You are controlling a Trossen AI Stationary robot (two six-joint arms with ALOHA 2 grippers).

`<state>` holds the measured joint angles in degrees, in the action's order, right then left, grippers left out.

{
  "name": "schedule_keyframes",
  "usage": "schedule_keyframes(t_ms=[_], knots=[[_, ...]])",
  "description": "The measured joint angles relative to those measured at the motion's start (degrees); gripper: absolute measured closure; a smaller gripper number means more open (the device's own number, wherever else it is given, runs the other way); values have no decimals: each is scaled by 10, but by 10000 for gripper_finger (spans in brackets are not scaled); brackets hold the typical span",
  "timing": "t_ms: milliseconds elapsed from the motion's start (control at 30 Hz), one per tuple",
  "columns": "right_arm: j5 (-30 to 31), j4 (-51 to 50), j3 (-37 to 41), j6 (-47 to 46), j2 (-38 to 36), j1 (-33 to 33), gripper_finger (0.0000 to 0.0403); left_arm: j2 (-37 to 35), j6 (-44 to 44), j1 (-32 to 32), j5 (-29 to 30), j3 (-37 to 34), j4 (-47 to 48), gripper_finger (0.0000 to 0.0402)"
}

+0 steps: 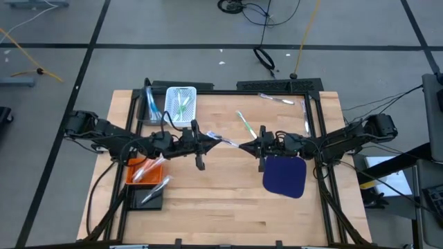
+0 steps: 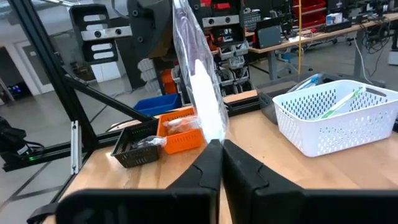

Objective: Pick & Place Toothbrushes
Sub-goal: Put the violet toothbrush into the black bin

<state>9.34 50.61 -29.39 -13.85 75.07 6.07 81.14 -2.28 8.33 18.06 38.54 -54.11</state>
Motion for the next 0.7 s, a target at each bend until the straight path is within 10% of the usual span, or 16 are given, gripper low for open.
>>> schedule_keyframes(t_ms=[400, 700], knots=[[-3, -8, 0, 28, 0, 0, 274, -23, -29, 15, 3, 0, 95, 398], [-1, -26, 0, 26, 0, -1, 243, -183, -162, 67, 21, 0, 398, 398]])
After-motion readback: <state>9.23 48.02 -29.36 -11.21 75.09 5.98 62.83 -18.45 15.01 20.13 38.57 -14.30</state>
